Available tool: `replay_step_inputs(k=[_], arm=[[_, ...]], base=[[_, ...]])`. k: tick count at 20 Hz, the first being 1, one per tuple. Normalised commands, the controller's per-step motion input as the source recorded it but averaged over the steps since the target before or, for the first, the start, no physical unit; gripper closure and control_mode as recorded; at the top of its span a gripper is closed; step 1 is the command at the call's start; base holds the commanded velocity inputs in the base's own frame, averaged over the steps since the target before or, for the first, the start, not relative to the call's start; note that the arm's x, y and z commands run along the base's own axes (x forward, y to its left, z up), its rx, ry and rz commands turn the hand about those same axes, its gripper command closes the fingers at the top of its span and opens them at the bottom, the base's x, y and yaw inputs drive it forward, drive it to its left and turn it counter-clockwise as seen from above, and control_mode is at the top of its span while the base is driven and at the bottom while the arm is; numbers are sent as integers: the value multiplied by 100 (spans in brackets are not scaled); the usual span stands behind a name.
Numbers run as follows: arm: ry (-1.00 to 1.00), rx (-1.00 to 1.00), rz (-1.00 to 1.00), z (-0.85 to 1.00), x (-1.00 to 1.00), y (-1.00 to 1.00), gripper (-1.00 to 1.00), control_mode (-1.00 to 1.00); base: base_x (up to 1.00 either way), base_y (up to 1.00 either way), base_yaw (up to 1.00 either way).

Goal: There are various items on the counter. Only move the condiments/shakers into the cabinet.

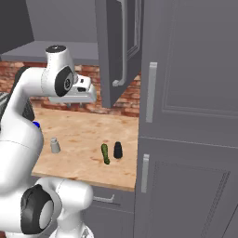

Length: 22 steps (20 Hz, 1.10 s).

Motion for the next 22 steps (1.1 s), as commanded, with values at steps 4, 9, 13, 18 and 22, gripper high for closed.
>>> replay_step_inputs(k=[4,9,13,18,22], arm=[[9,0,0,-19,0,5,-100,-100],[16,2,0,-64,0,45,-100,-100],[0,6,0,-79,-1,70,-100,-100],[-3,6,0,-73,-1,75,-100,-100],[-9,7,0,-68,-1,67,-100,-100]], base=[[0,0,0],[0,0,0],[0,0,0],[0,0,0],[0,0,0]])
